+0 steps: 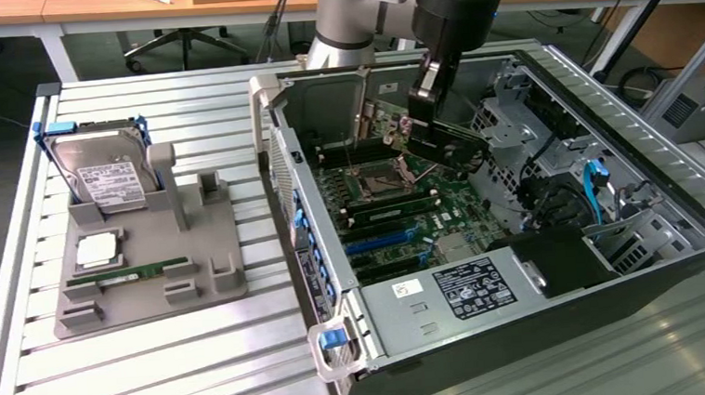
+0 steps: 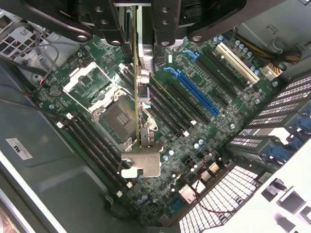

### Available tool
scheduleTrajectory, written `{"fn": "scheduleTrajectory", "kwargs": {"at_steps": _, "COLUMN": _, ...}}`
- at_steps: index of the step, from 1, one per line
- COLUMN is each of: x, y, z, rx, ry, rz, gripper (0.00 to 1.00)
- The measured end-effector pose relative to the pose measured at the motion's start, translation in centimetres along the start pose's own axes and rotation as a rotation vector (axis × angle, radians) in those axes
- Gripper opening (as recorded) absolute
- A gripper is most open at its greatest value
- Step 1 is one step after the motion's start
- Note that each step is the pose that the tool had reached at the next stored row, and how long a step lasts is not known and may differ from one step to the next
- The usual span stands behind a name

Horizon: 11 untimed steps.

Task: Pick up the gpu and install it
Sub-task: 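Insert the gpu into the slot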

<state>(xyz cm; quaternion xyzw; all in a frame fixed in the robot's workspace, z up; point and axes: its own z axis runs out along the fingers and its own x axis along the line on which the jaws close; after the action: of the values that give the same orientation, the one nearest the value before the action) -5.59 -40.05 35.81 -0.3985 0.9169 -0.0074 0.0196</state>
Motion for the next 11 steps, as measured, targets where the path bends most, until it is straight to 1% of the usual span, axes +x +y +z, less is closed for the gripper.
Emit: {"fn": "scheduleTrajectory", "kwargs": {"at_steps": 11, "x": 0.0, "y": 0.0, "z": 0.02, "rx": -0.0009, "ry": -0.001, "rz": -0.032, "gripper": 0.27}}
